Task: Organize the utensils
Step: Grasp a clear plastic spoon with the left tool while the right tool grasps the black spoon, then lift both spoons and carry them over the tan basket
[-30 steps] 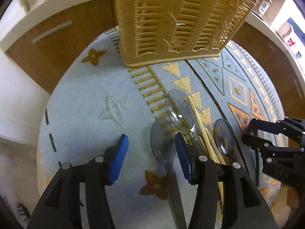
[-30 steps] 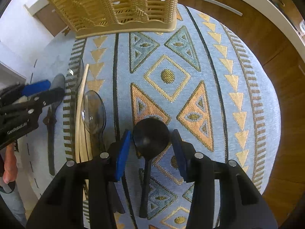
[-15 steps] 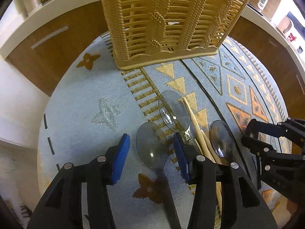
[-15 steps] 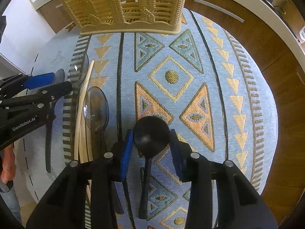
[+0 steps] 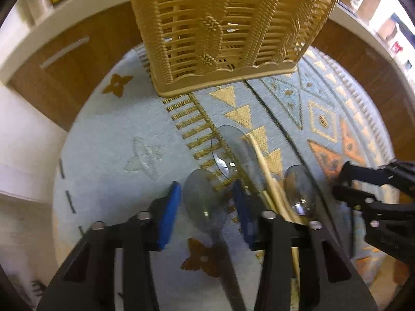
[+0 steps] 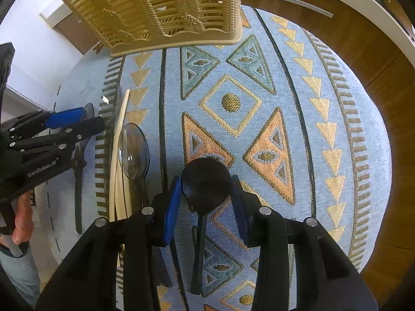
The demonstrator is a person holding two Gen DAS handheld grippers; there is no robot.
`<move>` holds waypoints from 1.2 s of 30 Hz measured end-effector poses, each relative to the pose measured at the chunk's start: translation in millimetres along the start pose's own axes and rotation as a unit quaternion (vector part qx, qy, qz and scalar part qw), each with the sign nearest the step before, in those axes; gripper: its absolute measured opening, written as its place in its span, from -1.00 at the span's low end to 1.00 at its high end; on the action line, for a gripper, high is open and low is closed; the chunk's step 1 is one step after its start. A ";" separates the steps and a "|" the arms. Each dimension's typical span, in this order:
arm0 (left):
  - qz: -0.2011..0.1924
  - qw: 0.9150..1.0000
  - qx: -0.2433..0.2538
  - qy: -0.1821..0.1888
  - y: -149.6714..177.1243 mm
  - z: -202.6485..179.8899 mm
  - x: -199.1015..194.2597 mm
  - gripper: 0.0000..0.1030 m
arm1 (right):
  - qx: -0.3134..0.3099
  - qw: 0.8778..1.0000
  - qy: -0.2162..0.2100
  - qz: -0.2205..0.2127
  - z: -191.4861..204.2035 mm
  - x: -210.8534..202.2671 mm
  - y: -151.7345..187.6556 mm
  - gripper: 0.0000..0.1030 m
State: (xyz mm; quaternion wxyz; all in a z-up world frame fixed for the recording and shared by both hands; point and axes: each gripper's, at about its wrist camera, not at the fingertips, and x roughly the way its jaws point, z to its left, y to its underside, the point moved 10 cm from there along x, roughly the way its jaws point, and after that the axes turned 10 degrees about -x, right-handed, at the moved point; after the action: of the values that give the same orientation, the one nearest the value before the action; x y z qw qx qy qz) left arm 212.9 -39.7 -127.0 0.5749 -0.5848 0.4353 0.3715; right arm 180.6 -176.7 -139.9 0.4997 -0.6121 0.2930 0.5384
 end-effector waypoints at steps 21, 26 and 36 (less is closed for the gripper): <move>-0.297 0.947 0.023 0.120 -25.8 -35.8 -169.8 -0.42 | -0.057 0.942 -0.023 -0.329 41.2 -171.4 -17.3 -0.33; -0.361 0.924 0.010 0.125 -60.9 -34.5 -222.0 -0.42 | -0.045 0.914 0.000 -0.403 28.1 -223.3 -61.1 -0.33; -0.463 0.880 -0.038 0.104 -140.9 -6.6 -290.4 -0.42 | 0.012 0.868 0.052 -0.493 -26.8 -267.9 -159.5 -0.33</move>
State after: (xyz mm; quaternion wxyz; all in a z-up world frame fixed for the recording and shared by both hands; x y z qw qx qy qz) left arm 244.2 -28.2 194.1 0.6102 -0.7761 0.1583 0.0162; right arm 266.9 -197.1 160.2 0.6914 -0.6981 -0.0151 0.1854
